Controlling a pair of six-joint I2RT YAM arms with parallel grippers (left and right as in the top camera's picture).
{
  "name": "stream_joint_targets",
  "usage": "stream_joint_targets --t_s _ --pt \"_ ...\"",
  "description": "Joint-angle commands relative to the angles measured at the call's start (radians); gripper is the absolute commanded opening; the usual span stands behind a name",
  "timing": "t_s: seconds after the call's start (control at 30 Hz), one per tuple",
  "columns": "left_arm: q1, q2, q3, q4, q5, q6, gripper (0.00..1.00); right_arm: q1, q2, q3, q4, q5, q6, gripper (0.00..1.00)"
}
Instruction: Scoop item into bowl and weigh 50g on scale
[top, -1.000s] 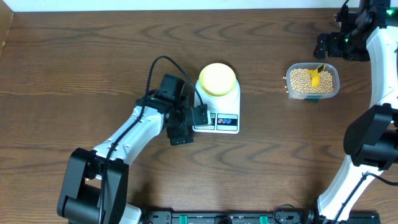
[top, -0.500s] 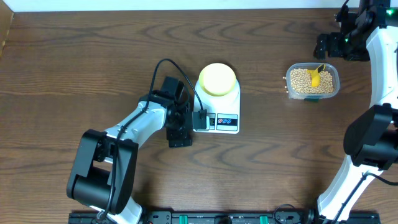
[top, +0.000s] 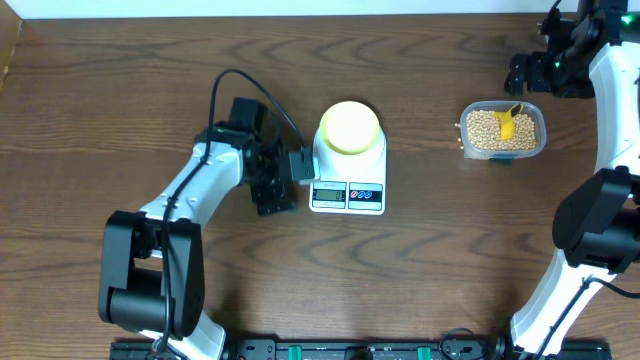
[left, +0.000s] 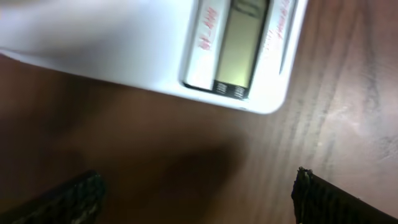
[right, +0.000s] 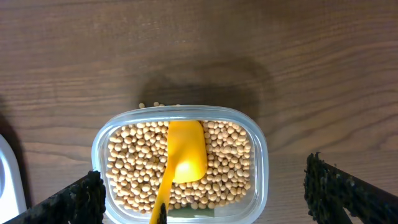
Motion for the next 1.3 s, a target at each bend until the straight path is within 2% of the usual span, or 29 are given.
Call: stream_joint_targets --t_s 0.0,0.1,0.3,0.77,1.27 --pt "0.002 0.002 0.07 -0.027 0.023 0.082 0.97 0.001 0.003 0.014 0.0 0.001 0.0 0.99" --pt "0.002 0.002 0.096 -0.056 0.035 0.139 0.98 0.001 0.003 0.014 0.0 0.001 0.0 0.99" --pt "0.002 0.013 0.093 -0.102 0.162 0.141 0.98 0.001 0.003 0.014 0.0 0.001 0.0 0.99" --pt "0.001 0.171 0.069 -0.075 0.154 0.179 0.98 0.001 0.003 0.014 0.0 0.001 0.001 0.99" --pt "-0.006 0.182 0.069 -0.006 0.06 0.179 0.98 0.001 0.003 0.014 0.0 0.001 0.0 0.99"
